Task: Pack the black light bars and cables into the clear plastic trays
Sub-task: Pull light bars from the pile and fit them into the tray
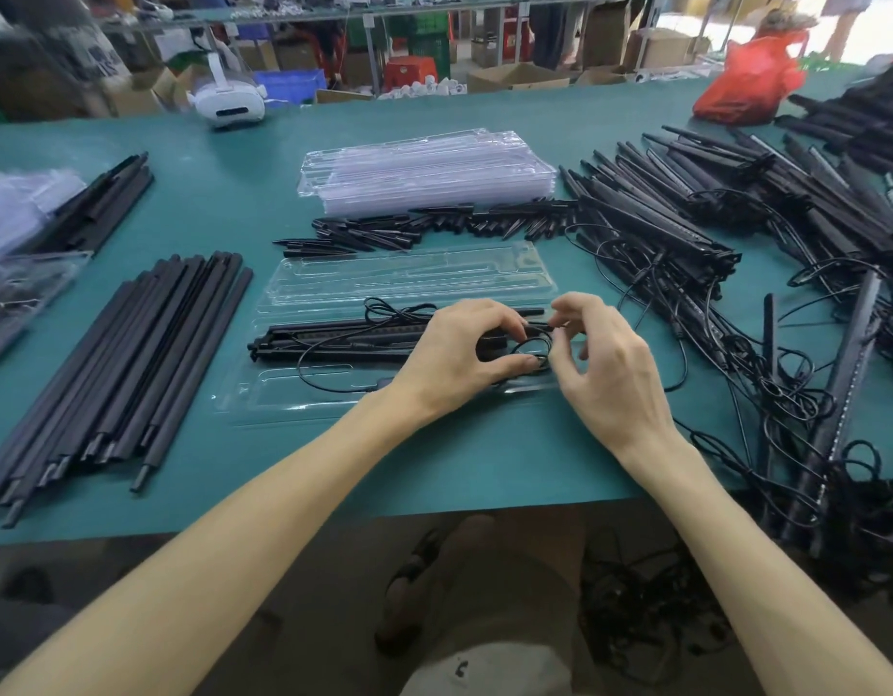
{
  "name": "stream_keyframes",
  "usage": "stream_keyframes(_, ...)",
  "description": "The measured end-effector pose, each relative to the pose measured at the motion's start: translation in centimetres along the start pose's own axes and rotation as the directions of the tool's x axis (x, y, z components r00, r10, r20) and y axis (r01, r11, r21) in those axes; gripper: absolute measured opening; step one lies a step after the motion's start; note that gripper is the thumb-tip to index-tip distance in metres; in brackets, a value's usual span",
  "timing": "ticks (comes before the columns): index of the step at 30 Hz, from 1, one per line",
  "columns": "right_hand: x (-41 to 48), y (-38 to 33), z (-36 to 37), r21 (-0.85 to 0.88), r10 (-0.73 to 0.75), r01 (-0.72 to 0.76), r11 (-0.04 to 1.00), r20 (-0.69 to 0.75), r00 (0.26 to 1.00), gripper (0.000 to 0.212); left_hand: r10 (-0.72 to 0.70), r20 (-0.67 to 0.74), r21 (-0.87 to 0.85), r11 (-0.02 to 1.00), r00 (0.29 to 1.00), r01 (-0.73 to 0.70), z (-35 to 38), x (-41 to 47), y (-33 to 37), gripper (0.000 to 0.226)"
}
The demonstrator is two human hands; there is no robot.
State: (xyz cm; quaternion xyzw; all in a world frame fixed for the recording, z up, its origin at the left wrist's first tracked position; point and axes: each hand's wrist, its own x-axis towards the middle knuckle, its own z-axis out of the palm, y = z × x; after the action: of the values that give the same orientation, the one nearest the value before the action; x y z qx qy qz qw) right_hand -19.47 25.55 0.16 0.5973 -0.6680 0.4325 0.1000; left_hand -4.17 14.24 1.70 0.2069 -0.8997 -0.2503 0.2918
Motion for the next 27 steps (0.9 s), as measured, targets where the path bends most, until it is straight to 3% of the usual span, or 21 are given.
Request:
stream_keyframes(15, 0.1, 0.03, -0.17, -0.035, -0.013, 0.019, 0.999, 0.171, 0.985, 0.007, -0.012, -0.041, 0.099, 0.995, 0.999, 0.016, 0.56, -0.51, -0.41, 0.027)
stream_keyframes(27, 0.12, -0.13, -0.15, -0.071, 0.021, -0.005, 0.997, 0.236, 0.972, 0.021, -0.128, 0.081, 0.036, 0.991, 0.988, 0.125, 0.06, -0.03, -0.09, 0.026)
